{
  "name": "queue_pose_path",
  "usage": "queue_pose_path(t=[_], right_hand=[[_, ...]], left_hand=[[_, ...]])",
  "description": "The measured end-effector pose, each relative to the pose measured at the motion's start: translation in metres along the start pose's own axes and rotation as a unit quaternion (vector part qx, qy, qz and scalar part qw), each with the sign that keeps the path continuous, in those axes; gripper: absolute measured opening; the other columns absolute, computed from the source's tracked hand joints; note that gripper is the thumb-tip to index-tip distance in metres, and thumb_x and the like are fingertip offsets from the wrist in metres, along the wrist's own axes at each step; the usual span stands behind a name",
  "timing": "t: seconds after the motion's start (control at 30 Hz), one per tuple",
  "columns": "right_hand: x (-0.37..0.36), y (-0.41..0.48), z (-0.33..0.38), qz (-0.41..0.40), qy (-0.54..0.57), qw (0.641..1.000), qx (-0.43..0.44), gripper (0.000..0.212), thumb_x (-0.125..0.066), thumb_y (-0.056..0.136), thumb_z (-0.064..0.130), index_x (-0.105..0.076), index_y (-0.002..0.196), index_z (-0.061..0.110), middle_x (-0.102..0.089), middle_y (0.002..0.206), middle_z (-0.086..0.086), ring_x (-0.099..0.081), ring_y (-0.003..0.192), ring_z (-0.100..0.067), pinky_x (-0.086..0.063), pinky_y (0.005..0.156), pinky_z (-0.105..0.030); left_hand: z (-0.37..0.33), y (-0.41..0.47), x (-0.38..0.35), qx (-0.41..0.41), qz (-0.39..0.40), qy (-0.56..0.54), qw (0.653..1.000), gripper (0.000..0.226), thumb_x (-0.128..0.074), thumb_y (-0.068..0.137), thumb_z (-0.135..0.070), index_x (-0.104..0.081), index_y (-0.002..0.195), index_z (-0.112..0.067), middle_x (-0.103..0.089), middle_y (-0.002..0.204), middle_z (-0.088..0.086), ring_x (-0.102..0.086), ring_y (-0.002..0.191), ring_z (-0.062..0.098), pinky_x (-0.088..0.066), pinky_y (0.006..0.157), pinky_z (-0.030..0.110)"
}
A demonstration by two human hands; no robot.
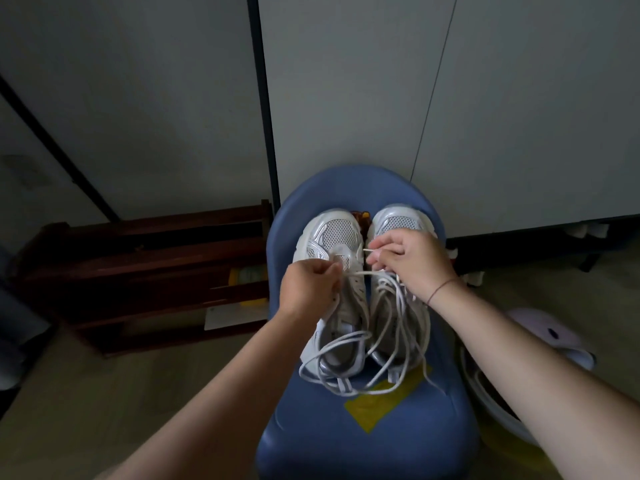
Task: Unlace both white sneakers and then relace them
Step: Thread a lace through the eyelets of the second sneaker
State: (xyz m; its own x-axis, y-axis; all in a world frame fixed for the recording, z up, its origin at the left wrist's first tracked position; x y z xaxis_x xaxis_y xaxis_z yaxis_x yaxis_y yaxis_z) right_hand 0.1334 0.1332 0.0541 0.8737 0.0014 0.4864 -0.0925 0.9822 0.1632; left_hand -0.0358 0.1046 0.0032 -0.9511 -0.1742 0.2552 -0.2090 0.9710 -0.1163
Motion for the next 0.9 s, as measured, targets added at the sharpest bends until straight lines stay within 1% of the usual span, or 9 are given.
queue_pose_path(t=[0.13,0.27,0.37,0.43,0.5,0.63,0.73,0.83,0.9], right_hand=[[-0.009,0.026,0.011,0.019,-0.195,0.979,0.064,0.011,-0.068,0.083,0.01,-0.071,0.076,0.019,-0.064,0.072,0.006,-0.062,0.072,-0.014,-0.049,0.073,-0.026],[-0.02,0.032,0.012,0.034,-0.299,0.947,0.115,0.004,-0.07,0.081,0.014,-0.074,0.081,0.013,-0.046,0.073,0.012,-0.05,0.083,-0.014,-0.037,0.075,-0.024],[-0.023,0.033,0.01,0.021,-0.297,0.946,0.13,0.003,-0.072,0.079,0.012,-0.075,0.08,0.01,-0.039,0.067,0.016,-0.044,0.081,-0.01,-0.029,0.072,-0.022],[-0.023,0.035,0.008,0.02,-0.269,0.954,0.127,0.002,-0.073,0.078,0.01,-0.075,0.078,0.01,-0.042,0.065,0.016,-0.043,0.071,-0.006,-0.028,0.067,-0.019],[-0.022,0.036,0.008,0.022,-0.242,0.962,0.123,0.002,-0.074,0.077,0.009,-0.074,0.076,0.011,-0.045,0.064,0.015,-0.042,0.063,-0.001,-0.029,0.061,-0.015],[-0.022,0.034,0.006,-0.014,-0.252,0.961,0.111,0.003,-0.075,0.076,0.011,-0.073,0.075,0.013,-0.048,0.062,0.015,-0.048,0.065,-0.009,-0.034,0.066,-0.021],[-0.018,0.032,0.005,-0.067,-0.265,0.958,0.087,0.008,-0.077,0.075,0.016,-0.07,0.072,0.015,-0.058,0.064,0.006,-0.057,0.071,-0.018,-0.044,0.069,-0.026],[-0.02,0.033,0.003,-0.072,-0.281,0.954,0.077,0.009,-0.076,0.076,0.019,-0.07,0.071,0.014,-0.066,0.072,-0.001,-0.06,0.075,-0.022,-0.05,0.074,-0.033],[-0.019,0.033,0.002,-0.059,-0.259,0.962,0.067,0.008,-0.076,0.076,0.018,-0.071,0.071,0.015,-0.067,0.071,-0.001,-0.06,0.074,-0.021,-0.049,0.074,-0.031]], left_hand=[[0.007,0.01,-0.007,0.014,-0.006,-0.006,1.0,0.026,-0.065,0.092,-0.026,-0.076,0.079,-0.008,-0.073,0.075,0.016,-0.057,0.061,0.017,-0.045,0.061,0.028],[0.015,0.017,-0.017,0.047,0.016,-0.031,0.998,0.026,-0.062,0.094,-0.025,-0.076,0.085,-0.006,-0.063,0.063,0.015,-0.048,0.052,0.018,-0.039,0.057,0.028],[0.026,0.017,-0.028,0.121,0.054,-0.138,0.982,0.018,-0.06,0.096,-0.017,-0.072,0.086,-0.009,-0.052,0.05,0.004,-0.043,0.039,0.012,-0.037,0.045,0.018],[0.03,0.015,-0.037,0.168,0.077,-0.239,0.953,0.016,-0.053,0.098,-0.007,-0.067,0.09,-0.005,-0.049,0.043,-0.001,-0.034,0.028,0.005,-0.026,0.033,0.012],[0.032,0.014,-0.042,0.196,0.079,-0.288,0.934,0.02,-0.048,0.099,-0.002,-0.064,0.088,-0.006,-0.051,0.043,-0.003,-0.029,0.026,0.002,-0.021,0.03,0.011],[0.035,0.014,-0.046,0.208,0.065,-0.295,0.93,0.023,-0.048,0.098,0.0,-0.063,0.083,-0.01,-0.046,0.043,-0.004,-0.027,0.026,0.001,-0.019,0.029,0.011],[0.037,0.014,-0.047,0.221,0.061,-0.29,0.929,0.022,-0.05,0.098,-0.002,-0.063,0.082,-0.011,-0.043,0.039,-0.006,-0.026,0.026,0.002,-0.019,0.029,0.011],[0.038,0.013,-0.047,0.237,0.056,-0.283,0.928,0.02,-0.053,0.097,-0.005,-0.063,0.081,-0.011,-0.04,0.038,-0.006,-0.025,0.024,0.002,-0.019,0.028,0.011],[0.038,0.013,-0.046,0.238,0.051,-0.277,0.929,0.019,-0.054,0.096,-0.005,-0.062,0.08,-0.01,-0.041,0.046,-0.002,-0.025,0.024,0.002,-0.019,0.028,0.011]])
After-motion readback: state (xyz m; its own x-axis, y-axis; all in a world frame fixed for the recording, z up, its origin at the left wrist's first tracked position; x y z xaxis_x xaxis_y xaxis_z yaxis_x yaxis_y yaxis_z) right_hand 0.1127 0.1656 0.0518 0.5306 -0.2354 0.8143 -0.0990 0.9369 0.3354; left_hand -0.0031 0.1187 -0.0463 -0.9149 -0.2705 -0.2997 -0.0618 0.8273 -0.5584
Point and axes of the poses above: each hand's wrist, its own y-axis towards the middle knuckle, its own x-axis out of the back of the hand, z = x × y, the point moved 9 cm from there along y, towards the middle knuckle
